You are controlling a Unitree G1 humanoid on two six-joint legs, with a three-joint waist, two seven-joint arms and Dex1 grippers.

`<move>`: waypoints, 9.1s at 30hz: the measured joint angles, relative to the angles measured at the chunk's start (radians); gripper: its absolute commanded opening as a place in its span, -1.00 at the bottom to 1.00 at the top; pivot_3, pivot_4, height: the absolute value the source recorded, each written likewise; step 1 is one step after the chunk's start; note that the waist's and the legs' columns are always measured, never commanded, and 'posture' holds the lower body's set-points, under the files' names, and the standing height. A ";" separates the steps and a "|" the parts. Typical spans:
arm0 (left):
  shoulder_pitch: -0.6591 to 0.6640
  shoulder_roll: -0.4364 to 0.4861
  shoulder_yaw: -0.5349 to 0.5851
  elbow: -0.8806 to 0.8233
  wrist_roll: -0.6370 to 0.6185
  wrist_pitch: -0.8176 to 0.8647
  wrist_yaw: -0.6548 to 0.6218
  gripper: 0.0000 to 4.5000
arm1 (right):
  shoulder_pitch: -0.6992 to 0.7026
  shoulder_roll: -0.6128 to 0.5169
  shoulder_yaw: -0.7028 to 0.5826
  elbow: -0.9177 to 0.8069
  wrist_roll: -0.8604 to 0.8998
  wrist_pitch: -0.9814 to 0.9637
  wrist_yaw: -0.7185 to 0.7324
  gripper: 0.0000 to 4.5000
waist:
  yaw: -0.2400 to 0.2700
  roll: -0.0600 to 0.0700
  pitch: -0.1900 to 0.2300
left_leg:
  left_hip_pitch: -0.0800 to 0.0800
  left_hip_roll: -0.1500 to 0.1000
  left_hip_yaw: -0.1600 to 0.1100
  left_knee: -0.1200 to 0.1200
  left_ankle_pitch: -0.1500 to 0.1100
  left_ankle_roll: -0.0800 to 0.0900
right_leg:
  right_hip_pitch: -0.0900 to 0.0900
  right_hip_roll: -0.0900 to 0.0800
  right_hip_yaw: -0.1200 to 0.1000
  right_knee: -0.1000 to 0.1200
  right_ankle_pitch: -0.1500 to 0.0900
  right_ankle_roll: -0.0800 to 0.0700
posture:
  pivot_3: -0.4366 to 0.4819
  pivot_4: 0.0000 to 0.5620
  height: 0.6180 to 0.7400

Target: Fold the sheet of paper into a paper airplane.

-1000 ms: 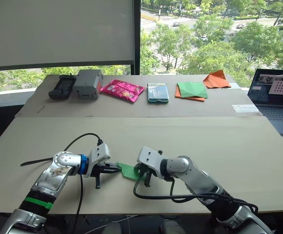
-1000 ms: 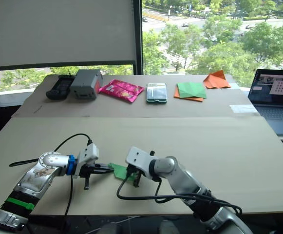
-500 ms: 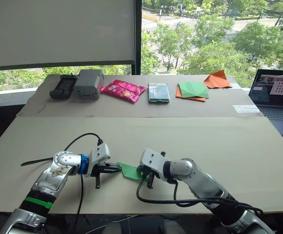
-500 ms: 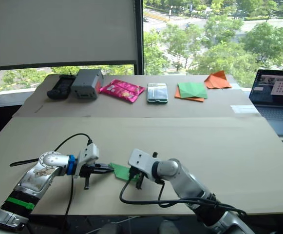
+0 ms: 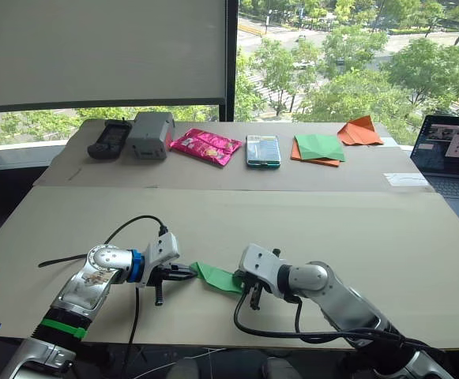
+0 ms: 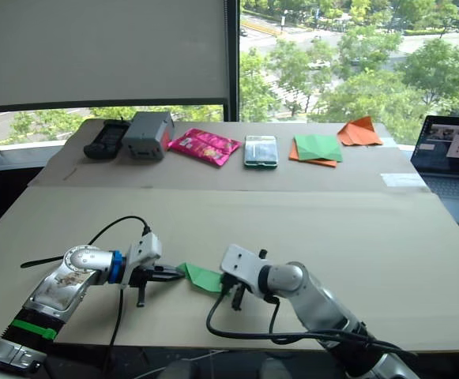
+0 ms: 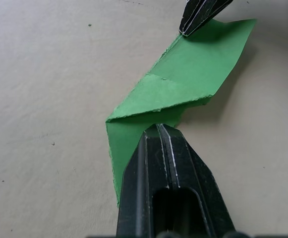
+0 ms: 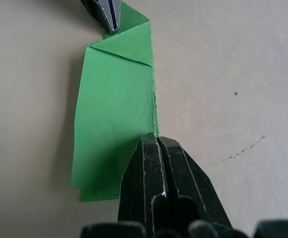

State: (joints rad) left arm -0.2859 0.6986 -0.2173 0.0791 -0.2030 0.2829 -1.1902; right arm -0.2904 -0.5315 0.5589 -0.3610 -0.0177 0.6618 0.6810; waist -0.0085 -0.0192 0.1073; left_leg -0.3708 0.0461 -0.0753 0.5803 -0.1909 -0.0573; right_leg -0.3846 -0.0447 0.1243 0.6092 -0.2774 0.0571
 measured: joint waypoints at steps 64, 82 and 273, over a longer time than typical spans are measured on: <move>-0.153 -0.114 -0.099 0.154 0.059 -0.083 -0.044 -1.00 | -0.007 0.013 0.030 -0.078 -0.029 0.132 -0.033 -1.00 | -0.031 -0.007 0.000 | 0.000 0.001 -0.001 -0.001 0.000 0.000 | -0.002 0.001 0.000 0.000 0.000 0.000 | -0.05 -0.47 1.00; -0.093 -0.002 -0.033 0.157 0.061 -0.129 -0.066 -1.00 | -0.010 0.015 0.040 -0.078 -0.029 0.145 -0.037 -1.00 | -0.033 -0.005 -0.002 | 0.001 0.001 -0.001 -0.003 0.000 -0.001 | -0.002 0.001 -0.001 0.000 -0.001 0.000 | -0.05 -0.47 1.00; 0.174 0.093 0.265 -0.538 -0.447 0.346 0.151 1.00 | 0.157 0.141 -0.834 -0.144 -0.011 0.488 -0.388 -0.29 | -0.037 -0.004 0.026 | 0.001 0.002 0.001 -0.004 0.000 0.000 | -0.002 0.001 0.001 0.001 0.001 -0.001 | -0.05 -0.47 1.00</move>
State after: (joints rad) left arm -0.1119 0.7914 0.0482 -0.4590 -0.6501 0.6286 -1.0394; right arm -0.1330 -0.3901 -0.2756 -0.5047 -0.0288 1.1496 0.2932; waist -0.0457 -0.0234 0.1334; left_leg -0.3699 0.0480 -0.0739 0.5764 -0.1908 -0.0572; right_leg -0.3869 -0.0434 0.1250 0.6100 -0.2759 0.0564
